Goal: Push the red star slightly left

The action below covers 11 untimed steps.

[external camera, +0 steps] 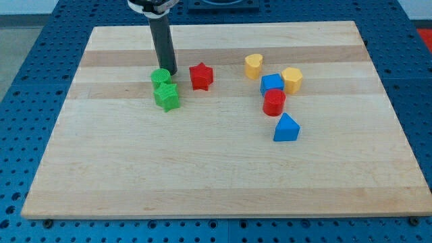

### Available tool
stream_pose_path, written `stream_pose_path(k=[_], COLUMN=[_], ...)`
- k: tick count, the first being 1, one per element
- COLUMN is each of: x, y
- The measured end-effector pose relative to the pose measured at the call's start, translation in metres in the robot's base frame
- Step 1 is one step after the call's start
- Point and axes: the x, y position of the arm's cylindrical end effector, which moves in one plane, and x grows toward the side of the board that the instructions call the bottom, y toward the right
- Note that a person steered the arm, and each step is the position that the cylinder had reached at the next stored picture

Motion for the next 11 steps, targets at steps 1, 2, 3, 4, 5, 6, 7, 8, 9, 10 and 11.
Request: stream_pose_path(k=[1,2,3,4,5,6,7,8,9,10,11], x=[-0.017,-0.022,-0.022,-0.003,0.025,0.026,0.016,0.023,0.037,0.038,0.066], y=[0.012,0.054,0.101,0.113,0.097,0.077,0.065,0.051,0.049,0.089,0.124])
